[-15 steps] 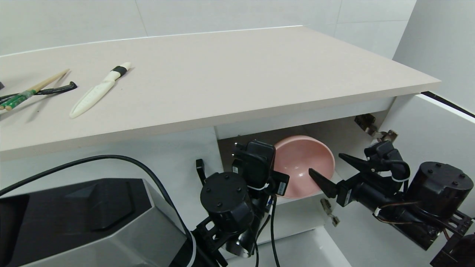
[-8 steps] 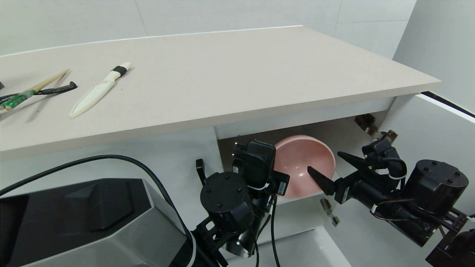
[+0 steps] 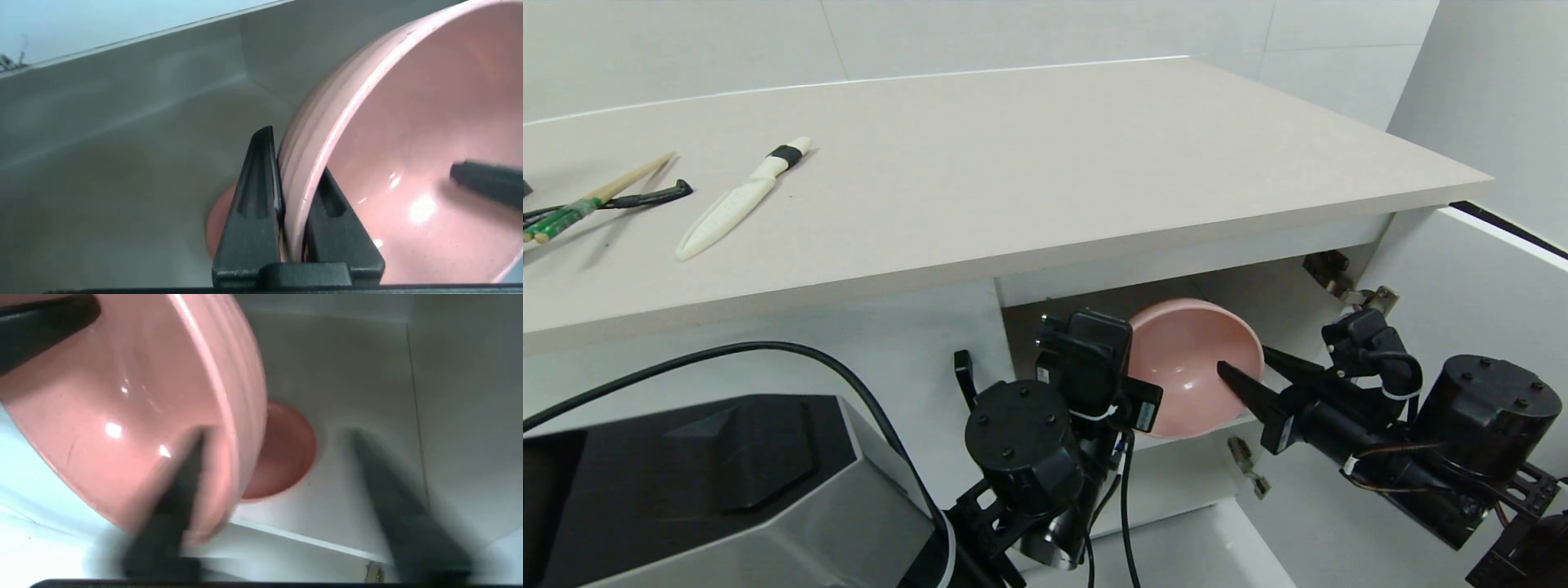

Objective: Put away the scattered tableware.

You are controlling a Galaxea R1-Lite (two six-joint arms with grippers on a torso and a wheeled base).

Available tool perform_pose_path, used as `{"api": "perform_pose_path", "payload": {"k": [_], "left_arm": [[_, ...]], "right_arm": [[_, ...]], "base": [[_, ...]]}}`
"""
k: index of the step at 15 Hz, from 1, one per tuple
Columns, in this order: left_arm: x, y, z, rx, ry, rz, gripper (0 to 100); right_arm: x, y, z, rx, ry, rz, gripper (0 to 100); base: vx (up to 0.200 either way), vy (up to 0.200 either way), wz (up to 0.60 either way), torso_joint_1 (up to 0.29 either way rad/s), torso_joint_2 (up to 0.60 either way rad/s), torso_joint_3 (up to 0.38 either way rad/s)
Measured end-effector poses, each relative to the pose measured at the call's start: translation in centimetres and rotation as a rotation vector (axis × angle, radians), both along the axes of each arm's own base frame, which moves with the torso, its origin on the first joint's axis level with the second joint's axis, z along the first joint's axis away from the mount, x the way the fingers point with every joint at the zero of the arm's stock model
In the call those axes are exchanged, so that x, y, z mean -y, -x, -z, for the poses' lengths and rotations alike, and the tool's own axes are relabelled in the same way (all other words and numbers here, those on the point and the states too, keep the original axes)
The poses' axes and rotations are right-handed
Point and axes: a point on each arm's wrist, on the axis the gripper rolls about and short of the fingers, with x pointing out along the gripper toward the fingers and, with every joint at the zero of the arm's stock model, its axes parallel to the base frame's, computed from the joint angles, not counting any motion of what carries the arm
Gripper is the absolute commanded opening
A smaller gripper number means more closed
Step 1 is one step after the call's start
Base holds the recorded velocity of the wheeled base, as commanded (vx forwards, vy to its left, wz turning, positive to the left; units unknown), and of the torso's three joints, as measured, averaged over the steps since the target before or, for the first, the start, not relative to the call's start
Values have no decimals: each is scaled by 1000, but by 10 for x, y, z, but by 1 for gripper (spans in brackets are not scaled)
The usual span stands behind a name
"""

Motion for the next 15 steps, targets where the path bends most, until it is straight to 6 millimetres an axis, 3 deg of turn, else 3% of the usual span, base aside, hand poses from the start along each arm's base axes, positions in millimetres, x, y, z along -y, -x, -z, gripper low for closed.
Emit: {"api": "perform_pose_path", "payload": {"k": [2, 3, 9, 12, 15], "left_arm": [[2, 2, 1, -2, -2, 6, 0], [2, 3, 1, -4, -4, 6, 100], [1, 26, 9, -37, -51, 57, 100], [-11, 45, 2, -52, -55, 95, 100], [-36, 67, -2, -75, -86, 256, 100]], "right_arm": [[-3, 1, 0, 2, -3, -8, 0], [-4, 2, 1, -2, -1, -10, 0], [-5, 1, 2, -6, 4, -18, 0], [-4, 2, 4, -14, 8, -14, 0], [-3, 3, 8, -30, 17, -13, 0]], "base": [[0, 0, 0, 0, 0, 0], [0, 0, 0, 0, 0, 0], [0, 0, 0, 0, 0, 0], [0, 0, 0, 0, 0, 0], [0, 0, 0, 0, 0, 0]]}}
